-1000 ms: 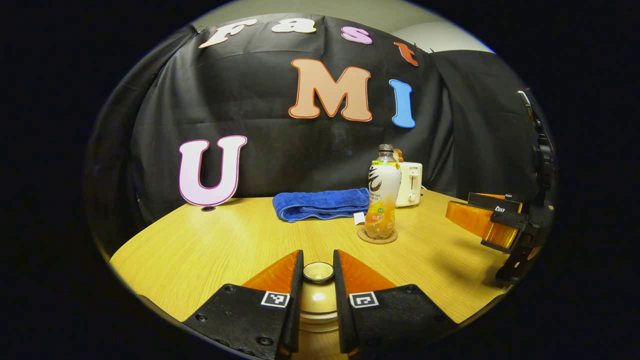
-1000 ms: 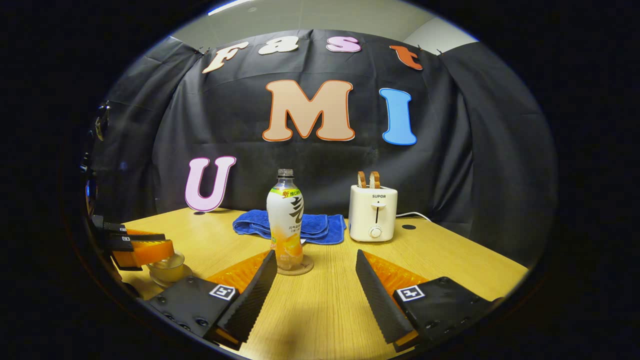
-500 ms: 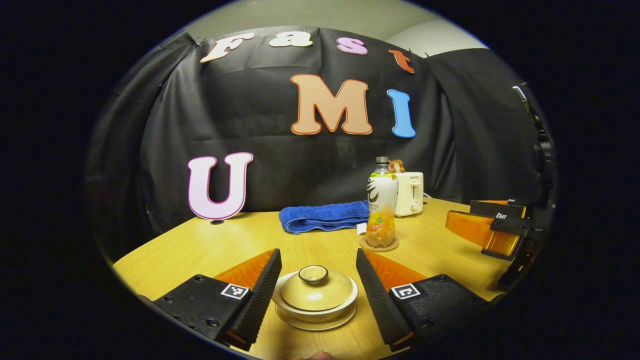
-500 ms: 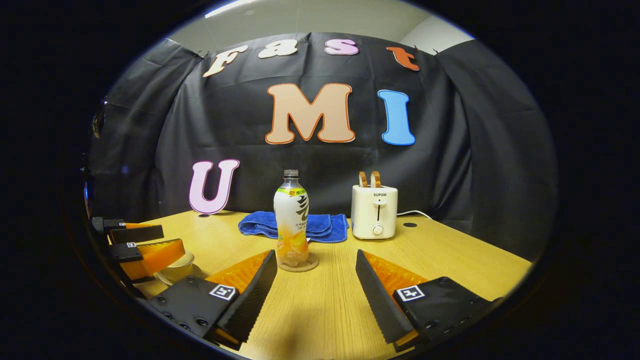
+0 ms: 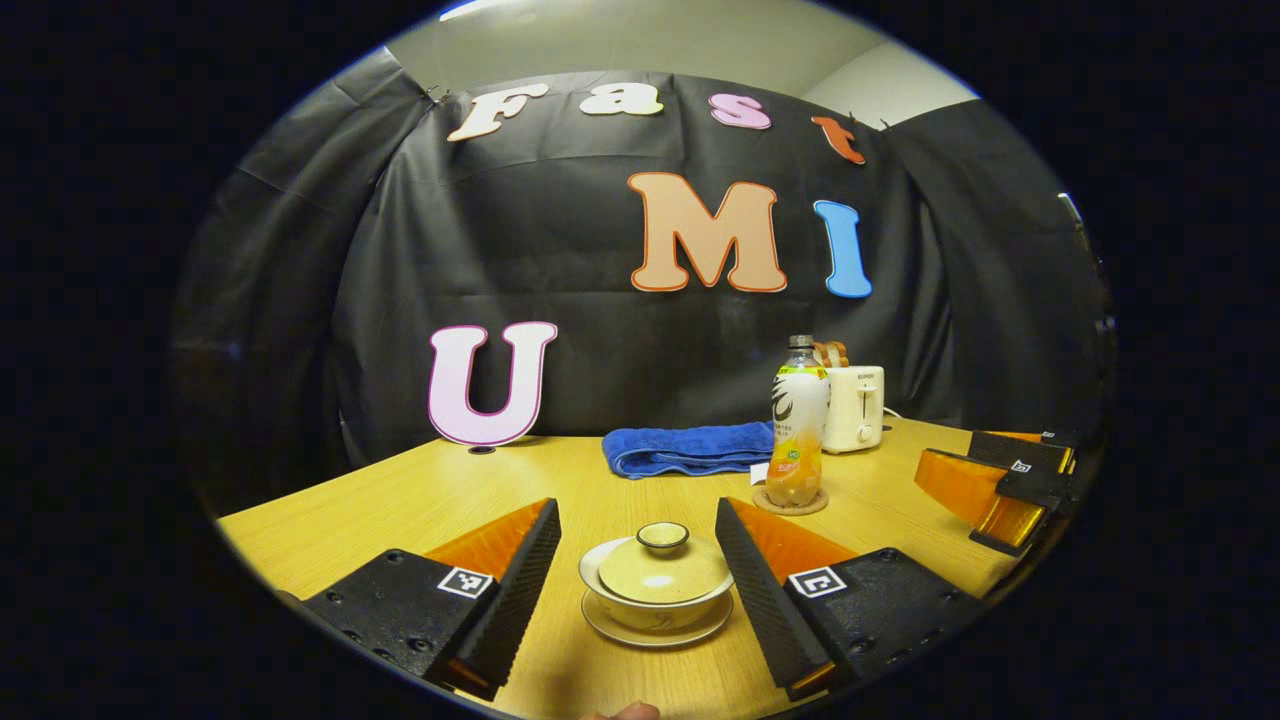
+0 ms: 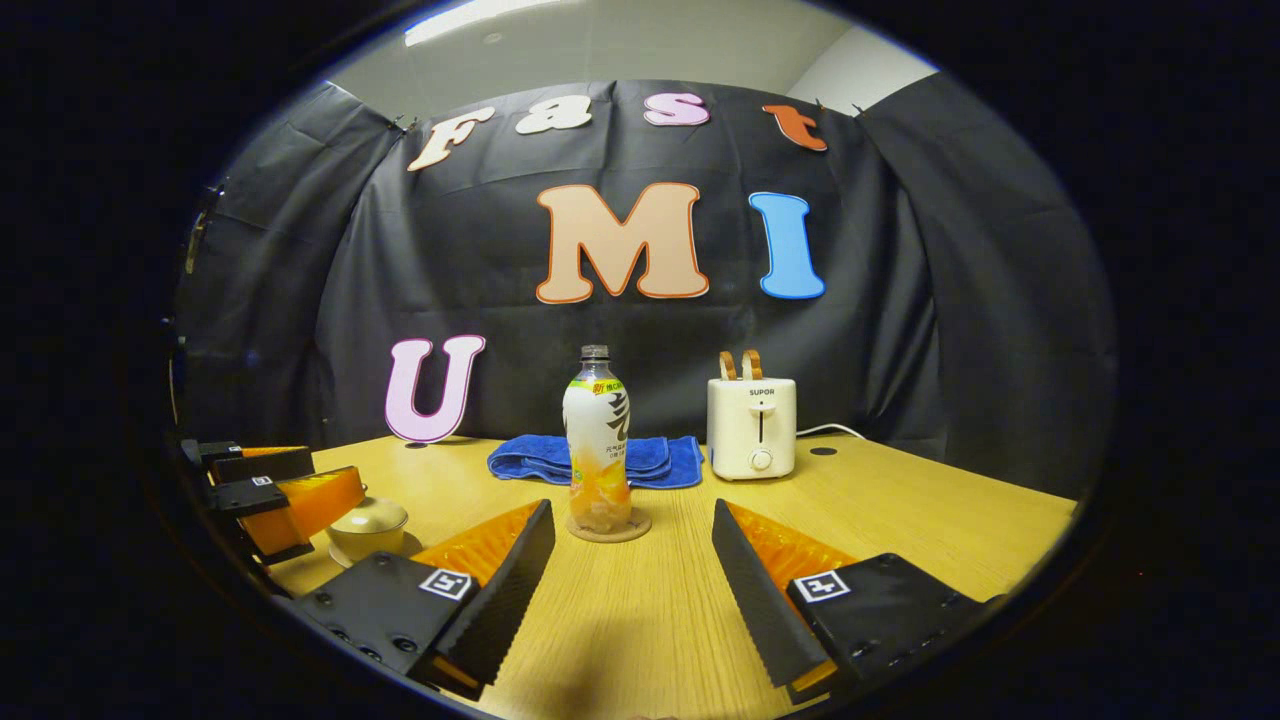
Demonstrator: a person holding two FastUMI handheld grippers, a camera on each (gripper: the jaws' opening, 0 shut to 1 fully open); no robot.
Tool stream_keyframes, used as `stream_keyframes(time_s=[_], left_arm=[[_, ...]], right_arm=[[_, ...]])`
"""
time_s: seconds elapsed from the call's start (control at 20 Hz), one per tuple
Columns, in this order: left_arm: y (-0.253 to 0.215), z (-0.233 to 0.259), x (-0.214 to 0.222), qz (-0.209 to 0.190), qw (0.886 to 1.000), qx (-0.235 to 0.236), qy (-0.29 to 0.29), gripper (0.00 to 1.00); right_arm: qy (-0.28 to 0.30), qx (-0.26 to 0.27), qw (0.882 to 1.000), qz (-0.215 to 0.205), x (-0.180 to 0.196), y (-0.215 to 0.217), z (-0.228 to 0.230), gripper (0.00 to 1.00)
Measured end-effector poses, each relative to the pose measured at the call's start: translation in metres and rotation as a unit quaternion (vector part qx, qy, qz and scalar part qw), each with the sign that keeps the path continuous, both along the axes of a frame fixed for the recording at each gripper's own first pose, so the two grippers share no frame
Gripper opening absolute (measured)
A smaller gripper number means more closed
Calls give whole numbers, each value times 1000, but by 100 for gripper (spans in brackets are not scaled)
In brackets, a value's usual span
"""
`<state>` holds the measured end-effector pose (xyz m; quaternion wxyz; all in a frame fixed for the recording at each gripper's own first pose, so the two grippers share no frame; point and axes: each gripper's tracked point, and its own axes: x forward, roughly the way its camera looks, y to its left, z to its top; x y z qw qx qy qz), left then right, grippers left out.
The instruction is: Open the teacup lid with one hand, grasp the water bottle and pour water into the teacup with the other hand; after pouring, place the water bottle on the coaster and then close the teacup lid.
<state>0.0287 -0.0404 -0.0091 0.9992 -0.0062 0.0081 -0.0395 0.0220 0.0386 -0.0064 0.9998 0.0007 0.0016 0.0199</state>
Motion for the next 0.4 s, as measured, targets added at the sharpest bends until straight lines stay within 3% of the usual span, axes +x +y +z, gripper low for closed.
stream_keyframes(time_s=[0.15,0.2,0.3,0.4], left_arm=[[2,2,-1,7,1000,0,-1,91],[3,3,0,9,1000,0,-3,91],[2,3,-1,9,1000,0,-2,91],[2,3,-1,9,1000,0,-2,91]], right_arm=[[1,0,1000,-2,0,1,1,95],[0,0,1000,-4,0,0,0,99],[0,0,1000,-5,0,1,1,95],[0,0,1000,-5,0,1,1,99]])
